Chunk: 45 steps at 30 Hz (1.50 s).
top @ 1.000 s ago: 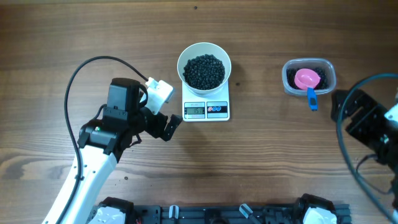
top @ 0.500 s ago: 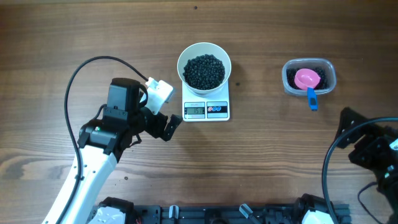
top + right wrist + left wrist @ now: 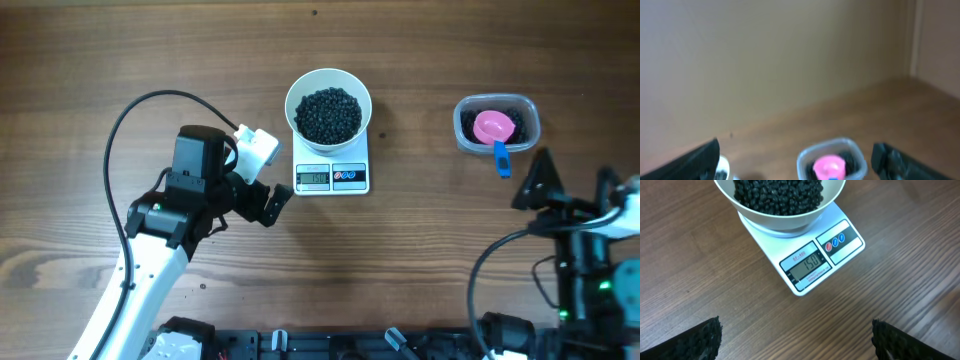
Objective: Scoop item into bowl and weigh 150g on scale
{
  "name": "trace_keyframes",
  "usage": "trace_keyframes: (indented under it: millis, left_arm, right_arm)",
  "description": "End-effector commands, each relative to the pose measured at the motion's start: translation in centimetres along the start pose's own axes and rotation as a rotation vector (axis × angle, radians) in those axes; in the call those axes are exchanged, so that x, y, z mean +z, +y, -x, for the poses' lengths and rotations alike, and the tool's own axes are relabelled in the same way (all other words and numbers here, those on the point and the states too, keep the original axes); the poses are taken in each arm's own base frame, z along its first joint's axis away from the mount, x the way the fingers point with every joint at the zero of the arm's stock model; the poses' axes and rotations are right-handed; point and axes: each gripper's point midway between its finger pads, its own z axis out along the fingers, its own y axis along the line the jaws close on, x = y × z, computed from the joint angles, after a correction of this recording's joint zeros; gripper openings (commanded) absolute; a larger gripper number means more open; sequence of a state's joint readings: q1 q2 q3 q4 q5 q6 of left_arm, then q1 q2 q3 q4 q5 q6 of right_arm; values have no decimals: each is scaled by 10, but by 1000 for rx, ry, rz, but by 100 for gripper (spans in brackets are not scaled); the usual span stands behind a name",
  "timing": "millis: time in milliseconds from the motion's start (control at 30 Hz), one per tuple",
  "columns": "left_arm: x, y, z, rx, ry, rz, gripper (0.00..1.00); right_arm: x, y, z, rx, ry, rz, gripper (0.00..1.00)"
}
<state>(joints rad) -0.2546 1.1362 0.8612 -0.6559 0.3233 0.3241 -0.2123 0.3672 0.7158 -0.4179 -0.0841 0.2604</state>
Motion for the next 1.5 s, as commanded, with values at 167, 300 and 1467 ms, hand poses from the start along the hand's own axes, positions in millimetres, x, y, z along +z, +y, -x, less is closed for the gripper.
trace_keyframes:
  millis: [167, 300, 1467]
  left_arm:
    - [4, -4, -4, -1, 11, -22, 100]
    - [4, -4, -4, -1, 11, -22, 100]
    - [4, -4, -4, -1, 11, -22, 100]
  right_arm:
    - [9, -13, -47, -3, -96, 11, 100]
    - [10, -13, -62, -4, -101, 24, 100]
    - [20, -23, -103, 12, -271, 55, 100]
